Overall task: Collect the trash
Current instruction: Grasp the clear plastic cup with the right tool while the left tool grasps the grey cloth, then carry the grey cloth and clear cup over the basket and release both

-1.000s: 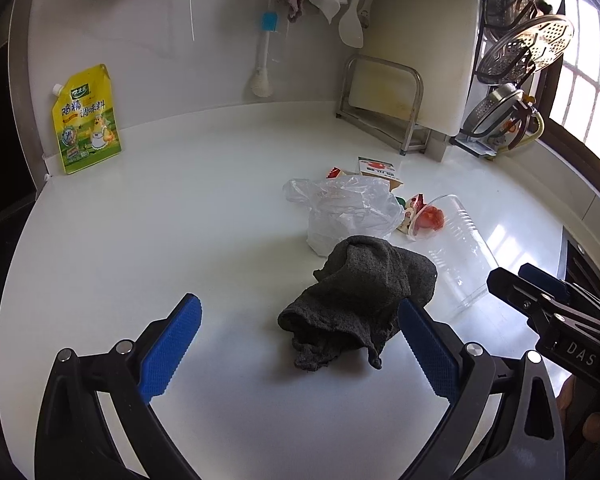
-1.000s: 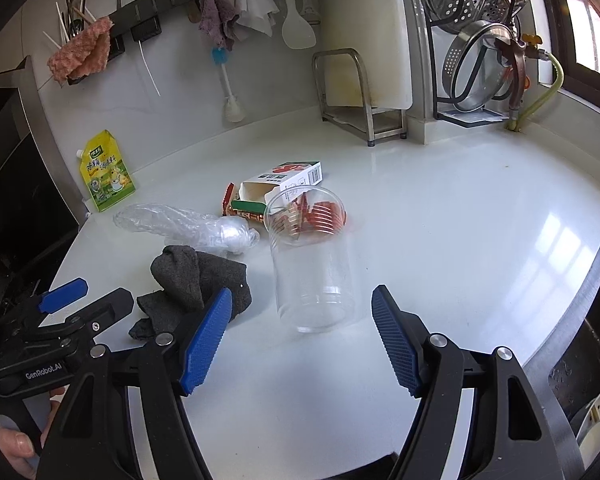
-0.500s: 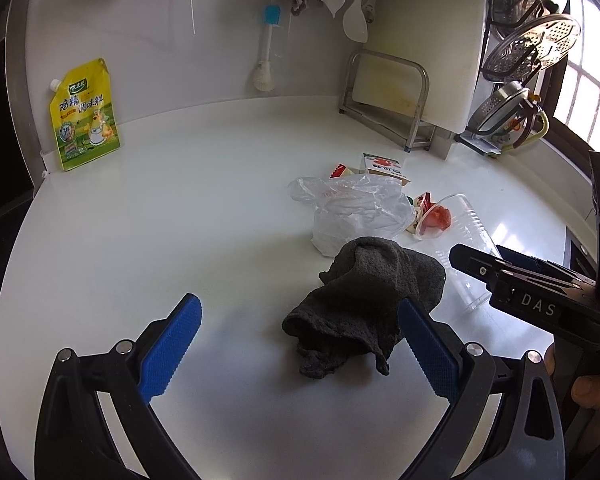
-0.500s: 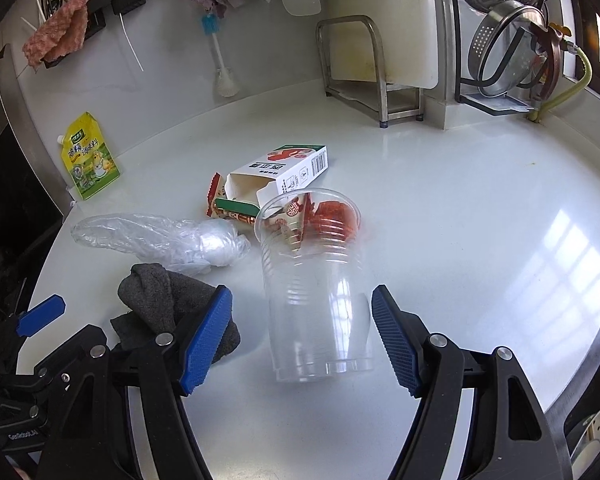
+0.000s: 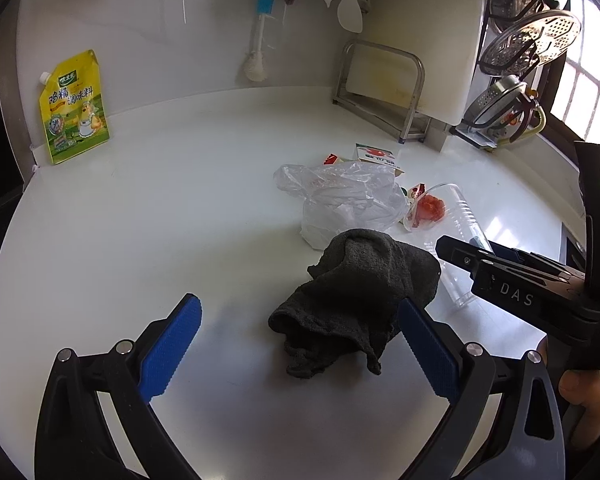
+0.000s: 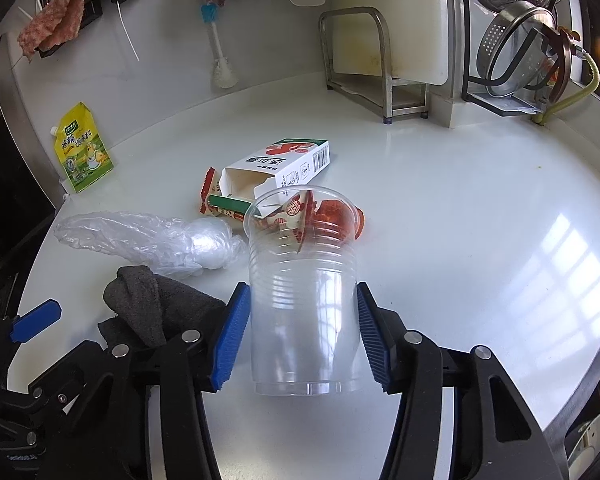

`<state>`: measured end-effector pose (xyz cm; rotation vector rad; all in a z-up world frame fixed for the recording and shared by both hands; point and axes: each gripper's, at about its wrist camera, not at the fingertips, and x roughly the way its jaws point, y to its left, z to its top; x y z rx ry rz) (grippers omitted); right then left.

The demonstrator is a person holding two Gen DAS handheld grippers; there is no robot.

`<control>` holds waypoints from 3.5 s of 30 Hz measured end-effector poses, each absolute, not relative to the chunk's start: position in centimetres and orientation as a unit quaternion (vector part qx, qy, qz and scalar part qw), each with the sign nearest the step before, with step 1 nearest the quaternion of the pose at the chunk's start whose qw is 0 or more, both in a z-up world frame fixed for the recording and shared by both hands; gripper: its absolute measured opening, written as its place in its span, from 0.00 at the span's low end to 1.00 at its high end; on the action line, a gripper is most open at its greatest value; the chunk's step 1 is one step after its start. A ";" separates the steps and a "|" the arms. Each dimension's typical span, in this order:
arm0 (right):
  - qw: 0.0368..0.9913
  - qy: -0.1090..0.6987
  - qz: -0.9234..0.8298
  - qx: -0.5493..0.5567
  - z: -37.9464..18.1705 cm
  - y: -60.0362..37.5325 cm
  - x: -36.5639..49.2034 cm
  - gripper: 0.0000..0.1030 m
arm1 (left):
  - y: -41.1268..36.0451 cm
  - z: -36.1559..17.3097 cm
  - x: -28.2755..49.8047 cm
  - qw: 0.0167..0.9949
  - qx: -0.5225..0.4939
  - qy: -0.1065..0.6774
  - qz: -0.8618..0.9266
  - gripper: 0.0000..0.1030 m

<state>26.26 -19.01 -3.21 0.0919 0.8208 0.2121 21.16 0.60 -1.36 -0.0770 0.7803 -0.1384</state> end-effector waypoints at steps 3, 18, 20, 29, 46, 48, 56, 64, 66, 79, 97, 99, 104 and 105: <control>0.916 0.386 0.099 0.054 -2.9 -19.6 25.3 0.46 | 0.2 -1.4 21.2 0.921 -0.039 0.381 -0.072 0.94; 0.932 0.332 0.073 0.127 -1.3 -25.7 17.7 0.46 | -3.2 -2.2 23.0 0.920 -0.033 0.387 -0.054 0.94; 0.931 0.332 0.075 0.130 -1.5 -26.0 17.2 0.46 | -3.6 -2.3 23.4 0.918 -0.033 0.392 -0.051 0.94; 0.929 0.332 0.082 0.145 -2.3 -26.8 16.1 0.46 | -5.5 -3.3 24.6 0.907 0.006 0.418 -0.046 0.66; 0.926 0.336 0.083 0.148 -2.6 -25.4 11.5 0.46 | -3.7 -0.9 17.8 0.925 0.011 0.373 -0.072 0.30; 0.927 0.334 0.086 0.148 -2.5 -25.2 10.2 0.46 | -3.4 -0.3 16.2 0.929 0.023 0.363 -0.067 0.30; 0.926 0.335 0.085 0.150 -2.9 -24.7 3.7 0.46 | -2.7 0.0 9.2 0.932 0.060 0.351 -0.060 0.30; 0.925 0.347 0.062 0.145 -4.1 -25.1 -3.0 0.46 | -4.2 -0.6 2.7 0.929 0.057 0.353 -0.090 0.30; 0.924 0.350 0.056 0.144 -4.6 -25.2 -4.6 0.46 | -4.7 -0.4 1.0 0.930 0.063 0.348 -0.099 0.30; 0.924 0.351 0.031 0.147 -5.2 -25.5 -10.3 0.46 | -6.5 -1.9 -4.4 0.921 0.080 0.354 -0.145 0.30; 0.917 0.370 0.025 0.148 -7.4 -25.0 -11.1 0.47 | -7.5 -6.5 -4.0 0.896 0.072 0.405 -0.167 0.30; 0.916 0.374 0.027 0.146 -7.6 -24.9 -11.0 0.47 | -7.6 -6.8 -3.8 0.894 0.071 0.410 -0.166 0.30; 0.913 0.379 0.029 0.147 -8.1 -25.0 -10.7 0.48 | -7.7 -7.2 -3.7 0.891 0.070 0.416 -0.169 0.30; 0.912 0.380 0.030 0.148 -8.2 -25.0 -10.6 0.48 | -7.7 -7.2 -3.7 0.890 0.071 0.417 -0.169 0.30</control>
